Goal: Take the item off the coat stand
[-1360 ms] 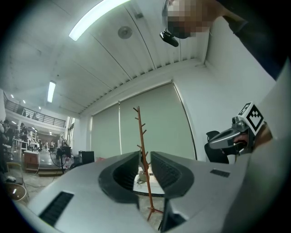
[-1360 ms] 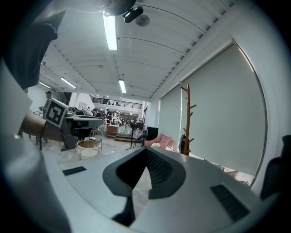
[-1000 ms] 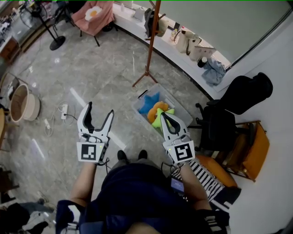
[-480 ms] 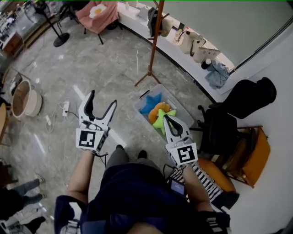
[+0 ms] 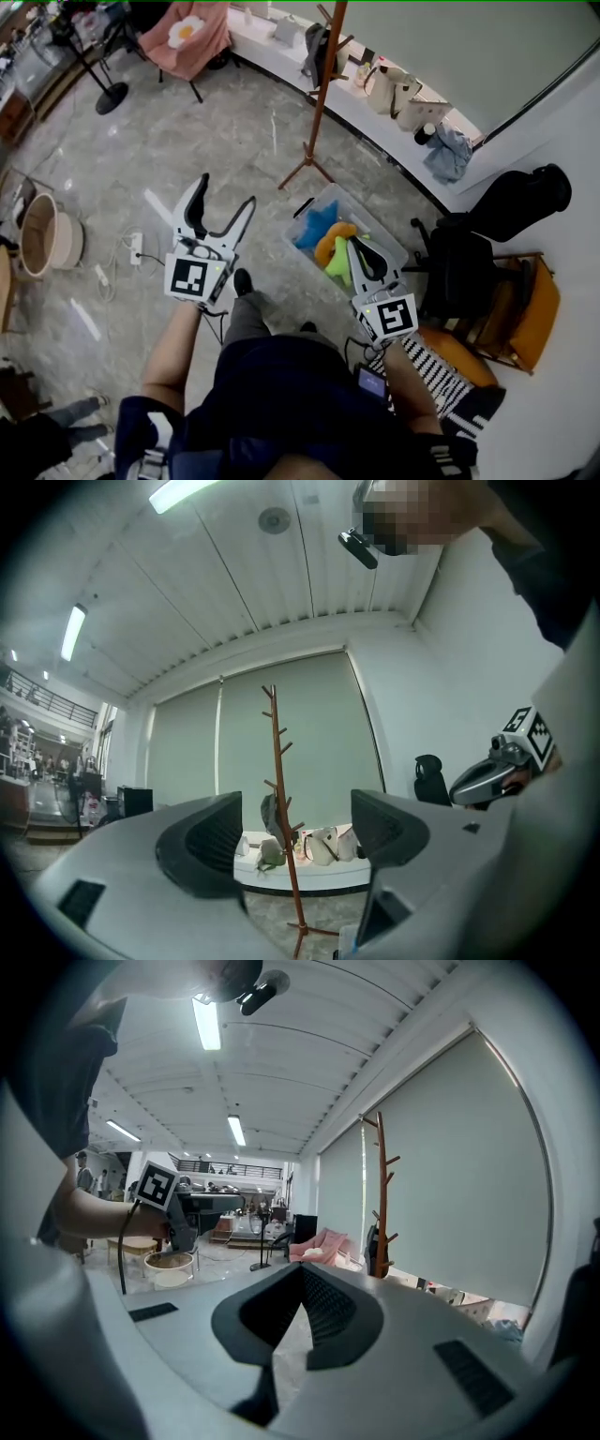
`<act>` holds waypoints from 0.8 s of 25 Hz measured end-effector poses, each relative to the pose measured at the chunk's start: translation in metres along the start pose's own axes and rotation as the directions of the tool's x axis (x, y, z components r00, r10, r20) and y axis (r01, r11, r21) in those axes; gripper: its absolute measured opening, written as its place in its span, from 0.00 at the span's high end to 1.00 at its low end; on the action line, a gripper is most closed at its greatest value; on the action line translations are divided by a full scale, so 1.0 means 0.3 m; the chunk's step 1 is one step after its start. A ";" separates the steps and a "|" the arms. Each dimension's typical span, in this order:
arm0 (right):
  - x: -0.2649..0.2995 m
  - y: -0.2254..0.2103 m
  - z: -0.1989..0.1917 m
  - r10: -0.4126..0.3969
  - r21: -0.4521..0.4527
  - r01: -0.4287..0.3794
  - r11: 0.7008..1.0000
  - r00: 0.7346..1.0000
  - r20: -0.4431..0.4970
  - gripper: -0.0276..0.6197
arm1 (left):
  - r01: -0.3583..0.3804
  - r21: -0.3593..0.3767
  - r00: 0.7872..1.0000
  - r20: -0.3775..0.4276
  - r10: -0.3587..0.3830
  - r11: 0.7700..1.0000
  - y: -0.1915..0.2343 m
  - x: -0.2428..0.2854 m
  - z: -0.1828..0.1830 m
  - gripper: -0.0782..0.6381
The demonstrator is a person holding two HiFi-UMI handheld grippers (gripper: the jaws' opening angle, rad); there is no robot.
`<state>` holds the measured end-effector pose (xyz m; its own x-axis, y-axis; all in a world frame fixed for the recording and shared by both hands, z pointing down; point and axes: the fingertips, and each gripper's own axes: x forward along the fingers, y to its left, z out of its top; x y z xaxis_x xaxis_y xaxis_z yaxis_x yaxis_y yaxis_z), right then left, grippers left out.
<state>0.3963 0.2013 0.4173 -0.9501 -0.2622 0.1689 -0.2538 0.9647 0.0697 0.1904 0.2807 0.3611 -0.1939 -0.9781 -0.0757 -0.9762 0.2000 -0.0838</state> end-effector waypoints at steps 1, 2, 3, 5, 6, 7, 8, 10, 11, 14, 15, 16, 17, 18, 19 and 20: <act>0.058 0.006 0.010 -0.021 0.007 0.021 1.000 1.000 -0.002 0.93 | 0.026 -0.001 1.000 0.003 -0.026 1.000 0.052 0.028 -0.006 0.40; 0.118 0.013 0.024 -0.045 0.014 0.045 0.999 0.999 -0.004 0.93 | 0.053 0.001 0.999 0.003 -0.053 0.999 0.106 0.055 -0.013 0.40; 0.180 0.021 0.040 -0.068 0.019 0.068 0.997 0.998 -0.004 0.93 | 0.079 0.004 0.997 0.002 -0.079 0.997 0.161 0.081 -0.018 0.40; 0.295 0.032 0.072 -0.115 0.025 0.115 0.993 0.993 -0.005 0.93 | 0.132 0.005 0.991 -0.001 -0.132 0.991 0.263 0.134 -0.026 0.40; 0.345 0.034 0.086 -0.137 0.028 0.137 0.990 0.991 -0.008 0.93 | 0.157 0.002 0.988 -0.001 -0.157 0.988 0.305 0.162 -0.030 0.40; 0.391 0.034 0.098 -0.158 0.030 0.158 0.987 0.987 -0.011 0.93 | 0.180 -0.001 0.984 -0.001 -0.180 0.984 0.342 0.191 -0.034 0.40; 0.435 0.031 0.109 -0.176 0.032 0.176 0.984 0.984 -0.013 0.93 | 0.200 -0.003 0.980 -0.002 -0.200 0.980 0.377 0.222 -0.039 0.40; 0.511 0.016 0.127 -0.202 0.034 0.203 0.979 0.979 -0.018 0.93 | 0.232 -0.003 0.973 -0.004 -0.232 0.973 0.434 0.290 -0.051 0.40; 0.545 0.007 0.131 -0.211 0.034 0.211 0.977 0.977 -0.022 0.93 | 0.246 -0.002 0.969 -0.005 -0.246 0.969 0.455 0.326 -0.057 0.40; 0.629 -0.030 0.131 -0.224 0.027 0.225 0.974 0.974 -0.041 0.93 | 0.281 0.000 0.960 -0.012 -0.281 0.960 0.502 0.442 -0.075 0.40; 0.654 -0.049 0.129 -0.227 0.028 0.228 0.973 0.973 -0.045 0.93 | 0.290 0.001 0.957 -0.018 -0.290 0.957 0.515 0.486 -0.084 0.40; 0.678 -0.074 0.126 -0.230 0.031 0.232 0.972 0.972 -0.047 0.93 | 0.297 0.000 0.955 -0.022 -0.297 0.955 0.526 0.534 -0.092 0.40; 0.700 -0.105 0.122 -0.235 0.034 0.237 0.971 0.971 -0.047 0.93 | 0.304 -0.004 0.952 -0.024 -0.304 0.953 0.534 0.585 -0.101 0.40; 0.719 -0.137 0.115 -0.241 0.038 0.242 0.969 0.970 -0.046 0.93 | 0.310 -0.008 0.950 -0.024 -0.310 0.951 0.539 0.635 -0.109 0.40; 0.737 -0.168 0.109 -0.245 0.043 0.247 0.968 0.969 -0.044 0.93 | 0.317 -0.011 0.948 -0.024 -0.317 0.948 0.542 0.681 -0.116 0.40; 0.755 -0.196 0.103 -0.247 0.051 0.249 0.967 0.968 -0.043 0.93 | 0.322 -0.013 0.946 -0.025 -0.322 0.947 0.546 0.723 -0.121 0.40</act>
<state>0.1904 0.0858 0.4210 -0.8491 -0.4932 0.1889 -0.4915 0.8689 0.0591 -0.0150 0.0992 0.3671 0.1288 -0.9915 -0.0196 -0.9878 -0.1265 -0.0908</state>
